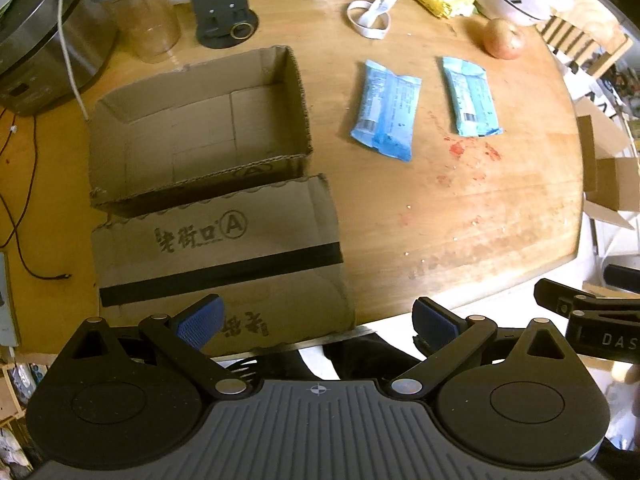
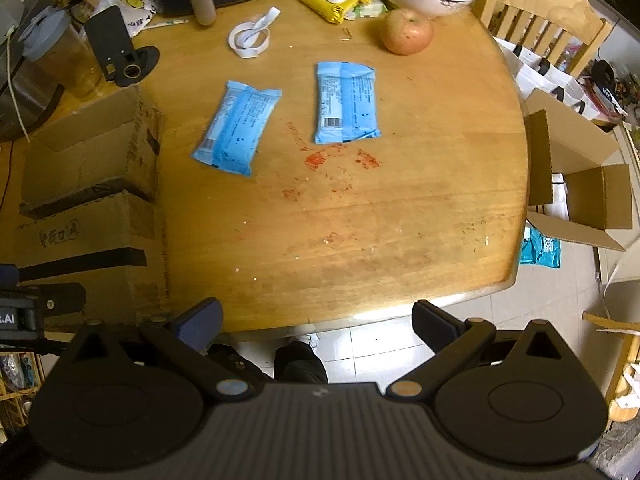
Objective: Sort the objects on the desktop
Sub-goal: 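Move the right tool over the table toward the two blue packets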
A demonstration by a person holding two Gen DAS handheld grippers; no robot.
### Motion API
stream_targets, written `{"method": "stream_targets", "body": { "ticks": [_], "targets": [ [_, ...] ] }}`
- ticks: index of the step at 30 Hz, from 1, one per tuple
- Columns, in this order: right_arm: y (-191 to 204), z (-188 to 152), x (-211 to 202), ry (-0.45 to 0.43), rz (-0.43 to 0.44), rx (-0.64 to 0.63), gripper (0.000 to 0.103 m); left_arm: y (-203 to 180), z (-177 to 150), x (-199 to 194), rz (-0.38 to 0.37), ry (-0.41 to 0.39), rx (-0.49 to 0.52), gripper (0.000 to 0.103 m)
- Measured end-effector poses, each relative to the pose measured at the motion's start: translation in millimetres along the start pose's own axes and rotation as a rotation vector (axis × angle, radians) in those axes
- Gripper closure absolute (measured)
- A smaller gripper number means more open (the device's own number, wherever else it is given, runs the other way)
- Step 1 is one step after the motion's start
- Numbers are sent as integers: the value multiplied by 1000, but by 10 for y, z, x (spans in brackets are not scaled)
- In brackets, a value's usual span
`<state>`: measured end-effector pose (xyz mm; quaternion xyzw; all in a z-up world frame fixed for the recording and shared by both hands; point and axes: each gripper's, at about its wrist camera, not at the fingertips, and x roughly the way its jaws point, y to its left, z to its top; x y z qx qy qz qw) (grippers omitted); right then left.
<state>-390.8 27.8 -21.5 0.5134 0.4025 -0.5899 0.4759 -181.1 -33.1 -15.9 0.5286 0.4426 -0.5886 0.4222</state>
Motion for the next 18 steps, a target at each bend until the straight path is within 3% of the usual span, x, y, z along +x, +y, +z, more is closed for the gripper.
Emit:
{"method": "stream_targets", "body": {
  "ticks": [18],
  "targets": [
    [4, 48, 108, 30, -19, 27, 0, -53, 52, 28, -5, 23, 35, 0]
  ]
}}
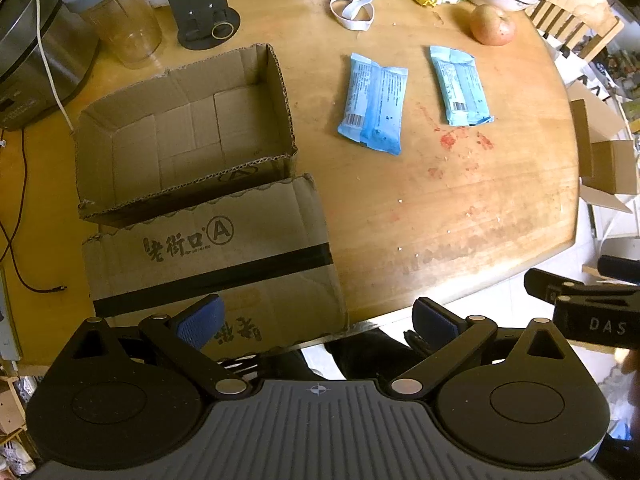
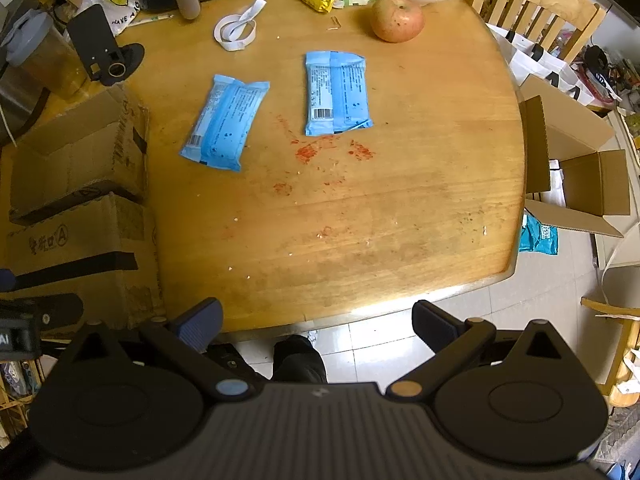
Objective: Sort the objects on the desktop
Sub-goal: 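Move the right tool over the table toward the two blue packets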
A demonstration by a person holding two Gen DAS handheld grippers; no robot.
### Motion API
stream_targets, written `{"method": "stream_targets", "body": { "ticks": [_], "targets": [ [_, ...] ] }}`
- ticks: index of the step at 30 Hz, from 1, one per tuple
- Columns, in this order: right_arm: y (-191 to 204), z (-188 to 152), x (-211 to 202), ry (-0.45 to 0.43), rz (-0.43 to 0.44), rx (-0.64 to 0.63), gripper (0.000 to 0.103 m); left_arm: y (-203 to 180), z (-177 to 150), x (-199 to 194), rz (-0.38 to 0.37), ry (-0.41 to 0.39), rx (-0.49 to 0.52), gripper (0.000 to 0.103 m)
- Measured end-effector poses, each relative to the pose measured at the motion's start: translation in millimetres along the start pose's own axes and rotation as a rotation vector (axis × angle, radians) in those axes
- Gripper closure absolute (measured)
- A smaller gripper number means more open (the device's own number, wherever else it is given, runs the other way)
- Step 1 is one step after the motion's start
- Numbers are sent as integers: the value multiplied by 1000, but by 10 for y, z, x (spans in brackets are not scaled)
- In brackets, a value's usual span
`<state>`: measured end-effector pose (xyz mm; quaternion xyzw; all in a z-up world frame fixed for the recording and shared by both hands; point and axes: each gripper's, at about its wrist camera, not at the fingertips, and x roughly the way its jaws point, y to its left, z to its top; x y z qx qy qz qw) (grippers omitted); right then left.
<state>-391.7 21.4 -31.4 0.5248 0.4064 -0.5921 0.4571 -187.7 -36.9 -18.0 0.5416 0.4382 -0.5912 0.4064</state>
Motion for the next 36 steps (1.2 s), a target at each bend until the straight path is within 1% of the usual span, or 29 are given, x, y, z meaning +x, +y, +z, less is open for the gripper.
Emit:
{"method": "stream_targets", "body": {
  "ticks": [6, 11, 22, 36],
  "targets": [
    [25, 45, 40, 5, -5, -4, 0, 17, -14, 6, 4, 7, 1, 0],
    [42, 109, 57, 3, 12, 2, 0, 39, -27, 13, 8, 15, -1, 0],
    [88, 220, 59, -24, 17, -9, 0, 99, -48, 23, 20, 29, -15, 0],
    [86, 415, 174, -6, -3, -5, 0, 150, -82, 38, 28, 39, -23, 0]
  ]
}}
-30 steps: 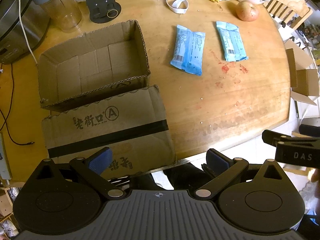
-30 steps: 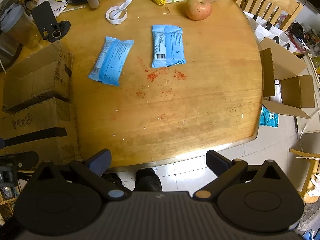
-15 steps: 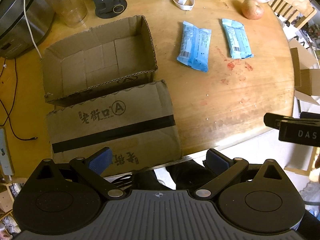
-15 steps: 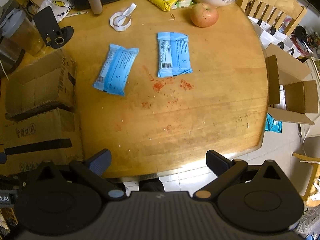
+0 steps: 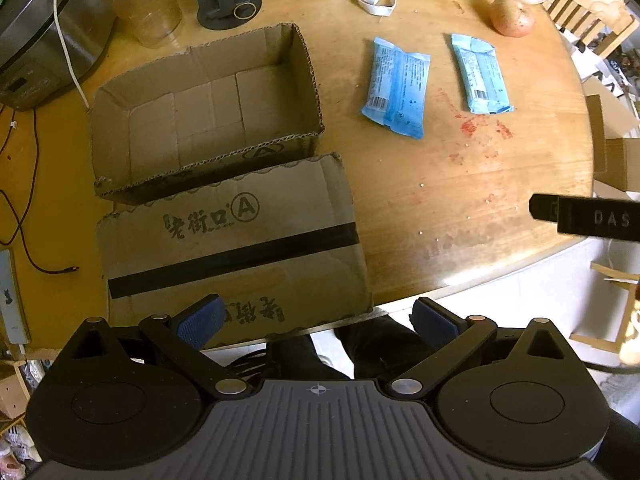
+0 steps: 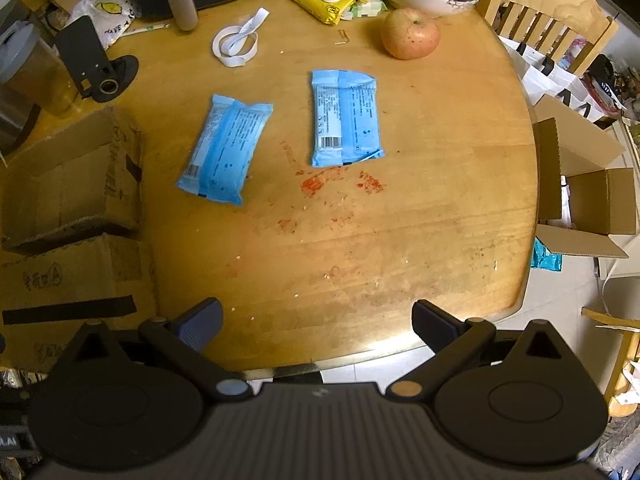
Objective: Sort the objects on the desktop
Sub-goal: 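Move the right tool over the table toward the two blue packets, then lower the open right gripper over the larger blue packet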
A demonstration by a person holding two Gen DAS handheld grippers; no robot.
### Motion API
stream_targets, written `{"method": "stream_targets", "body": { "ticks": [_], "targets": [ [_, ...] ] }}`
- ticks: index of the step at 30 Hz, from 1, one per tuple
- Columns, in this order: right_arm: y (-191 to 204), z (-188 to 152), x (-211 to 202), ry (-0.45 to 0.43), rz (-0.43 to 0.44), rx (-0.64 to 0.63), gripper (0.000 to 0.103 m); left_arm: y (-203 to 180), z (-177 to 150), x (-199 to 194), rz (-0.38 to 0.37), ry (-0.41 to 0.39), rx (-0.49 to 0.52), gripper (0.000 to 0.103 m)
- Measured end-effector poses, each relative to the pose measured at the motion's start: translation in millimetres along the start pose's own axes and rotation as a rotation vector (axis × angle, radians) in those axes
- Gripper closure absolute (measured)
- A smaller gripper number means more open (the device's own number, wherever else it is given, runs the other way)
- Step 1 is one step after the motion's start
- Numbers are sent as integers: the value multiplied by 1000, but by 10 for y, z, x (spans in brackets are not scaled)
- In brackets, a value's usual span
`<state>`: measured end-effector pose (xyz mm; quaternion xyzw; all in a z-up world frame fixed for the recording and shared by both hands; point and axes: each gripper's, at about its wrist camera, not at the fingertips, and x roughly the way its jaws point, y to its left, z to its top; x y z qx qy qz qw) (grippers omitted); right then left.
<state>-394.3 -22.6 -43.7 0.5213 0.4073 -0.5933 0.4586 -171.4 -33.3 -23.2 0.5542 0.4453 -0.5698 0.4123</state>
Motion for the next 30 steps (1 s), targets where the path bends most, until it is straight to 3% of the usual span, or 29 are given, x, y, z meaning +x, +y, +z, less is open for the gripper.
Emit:
{"method": "stream_targets", "body": {
  "ticks": [30],
  "targets": [
    [-44, 316, 125, -1, -20, 31, 0, 27, -36, -24, -23, -10, -2, 0]
  ]
}}
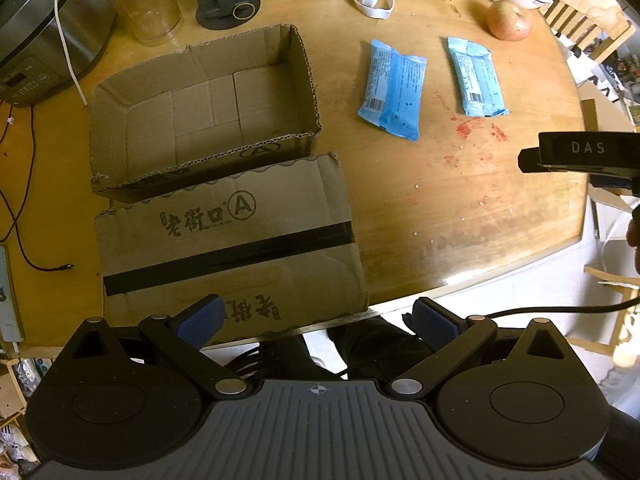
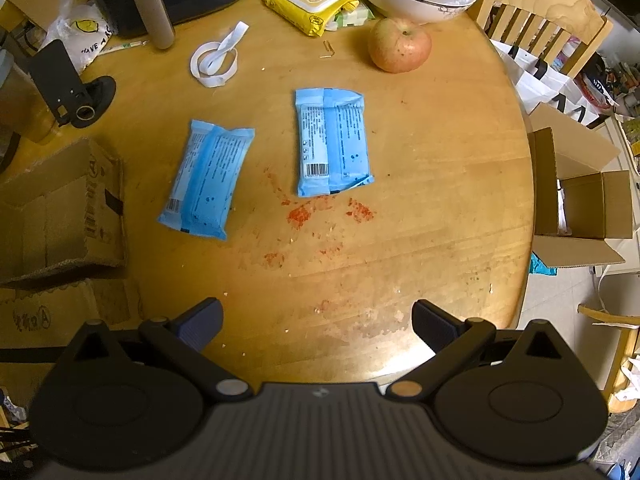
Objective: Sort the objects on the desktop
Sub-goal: 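Lower the open right gripper over the larger blue packet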
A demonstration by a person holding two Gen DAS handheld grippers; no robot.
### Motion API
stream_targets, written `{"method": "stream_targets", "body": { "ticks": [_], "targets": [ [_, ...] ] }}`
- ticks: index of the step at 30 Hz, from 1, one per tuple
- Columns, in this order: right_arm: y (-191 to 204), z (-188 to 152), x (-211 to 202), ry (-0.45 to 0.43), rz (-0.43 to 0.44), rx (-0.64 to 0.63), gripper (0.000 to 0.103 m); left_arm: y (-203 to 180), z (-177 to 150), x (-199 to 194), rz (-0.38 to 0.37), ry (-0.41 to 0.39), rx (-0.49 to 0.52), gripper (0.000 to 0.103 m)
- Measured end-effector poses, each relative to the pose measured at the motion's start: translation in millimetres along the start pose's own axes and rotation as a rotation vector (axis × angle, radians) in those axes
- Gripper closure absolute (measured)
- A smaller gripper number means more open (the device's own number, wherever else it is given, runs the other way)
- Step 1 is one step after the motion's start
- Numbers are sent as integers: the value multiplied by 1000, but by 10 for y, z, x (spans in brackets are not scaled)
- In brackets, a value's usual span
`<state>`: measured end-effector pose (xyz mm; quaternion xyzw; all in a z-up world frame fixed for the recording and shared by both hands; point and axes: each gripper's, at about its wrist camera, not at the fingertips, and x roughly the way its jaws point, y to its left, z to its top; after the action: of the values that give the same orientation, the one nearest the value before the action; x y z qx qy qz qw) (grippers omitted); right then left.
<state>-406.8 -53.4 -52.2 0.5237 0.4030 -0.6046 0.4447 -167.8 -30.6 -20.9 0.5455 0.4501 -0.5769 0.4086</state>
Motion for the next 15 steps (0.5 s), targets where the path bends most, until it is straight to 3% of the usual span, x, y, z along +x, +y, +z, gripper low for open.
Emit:
{"method": "stream_targets", "body": {
  "ticks": [15],
  "targets": [
    [-36, 196, 85, 4, -8, 19, 0, 11, -19, 13, 3, 2, 0, 0]
  ]
}}
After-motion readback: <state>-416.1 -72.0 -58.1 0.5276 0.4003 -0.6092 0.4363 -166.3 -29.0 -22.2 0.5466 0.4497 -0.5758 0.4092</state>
